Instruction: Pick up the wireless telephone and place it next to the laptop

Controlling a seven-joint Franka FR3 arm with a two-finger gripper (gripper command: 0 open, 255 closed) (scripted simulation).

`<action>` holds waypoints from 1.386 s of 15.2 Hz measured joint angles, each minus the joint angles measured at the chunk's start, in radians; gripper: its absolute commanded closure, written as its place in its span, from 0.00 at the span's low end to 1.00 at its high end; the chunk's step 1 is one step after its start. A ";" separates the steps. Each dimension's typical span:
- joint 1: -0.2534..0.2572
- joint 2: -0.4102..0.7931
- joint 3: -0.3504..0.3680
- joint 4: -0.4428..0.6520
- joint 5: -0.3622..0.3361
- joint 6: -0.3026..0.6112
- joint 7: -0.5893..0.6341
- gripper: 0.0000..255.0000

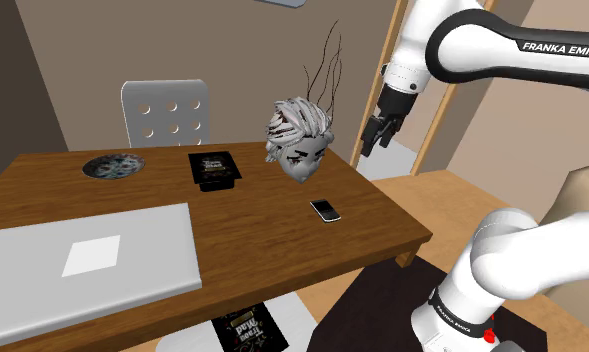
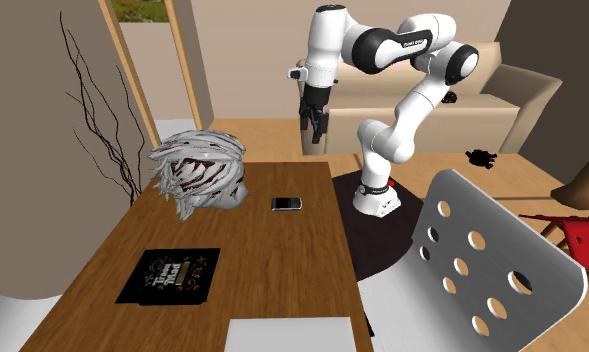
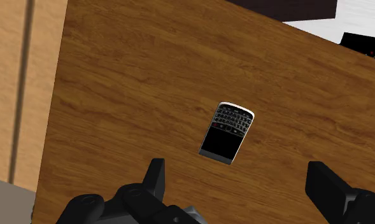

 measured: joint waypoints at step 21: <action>-0.069 0.352 0.115 -0.353 0.011 0.803 0.248 0.00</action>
